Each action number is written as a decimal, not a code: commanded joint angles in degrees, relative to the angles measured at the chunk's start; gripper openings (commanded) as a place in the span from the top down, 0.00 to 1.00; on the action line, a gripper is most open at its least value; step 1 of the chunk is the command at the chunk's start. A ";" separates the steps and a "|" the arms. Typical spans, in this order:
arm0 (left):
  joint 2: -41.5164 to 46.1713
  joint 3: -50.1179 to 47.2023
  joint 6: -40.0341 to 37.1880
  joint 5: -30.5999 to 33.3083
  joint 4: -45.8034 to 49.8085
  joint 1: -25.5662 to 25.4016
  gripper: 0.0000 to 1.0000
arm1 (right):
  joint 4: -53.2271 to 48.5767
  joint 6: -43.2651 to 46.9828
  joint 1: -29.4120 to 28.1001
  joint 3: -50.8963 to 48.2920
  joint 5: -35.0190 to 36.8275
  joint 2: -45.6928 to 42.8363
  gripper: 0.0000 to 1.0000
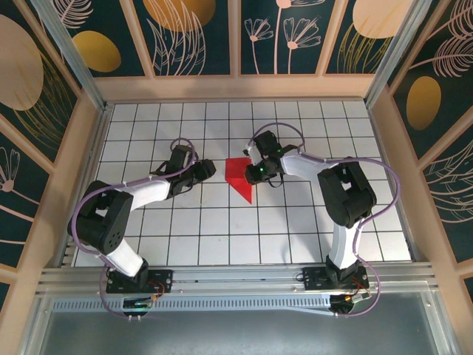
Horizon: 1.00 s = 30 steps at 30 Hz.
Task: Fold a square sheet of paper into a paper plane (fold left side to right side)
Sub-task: Fourth fold the wing at the center of the table.
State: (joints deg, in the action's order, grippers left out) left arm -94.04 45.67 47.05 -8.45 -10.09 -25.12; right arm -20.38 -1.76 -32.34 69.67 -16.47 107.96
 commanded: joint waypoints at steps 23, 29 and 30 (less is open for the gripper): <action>-12.60 9.04 5.92 -15.18 -9.40 0.16 0.45 | 4.46 -1.95 4.47 -5.99 -7.17 -9.87 1.00; -15.09 9.72 6.41 -17.37 -9.55 0.08 0.46 | 5.74 -2.64 5.07 -6.74 -8.64 -10.66 1.00; -15.50 11.40 6.48 -17.62 -9.67 0.08 0.46 | 5.94 -2.72 5.17 -6.89 -8.84 -10.77 1.00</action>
State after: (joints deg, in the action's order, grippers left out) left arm -108.09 54.39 52.66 -23.83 -18.02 -25.12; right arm -16.16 -3.55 -27.73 63.81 -23.57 99.35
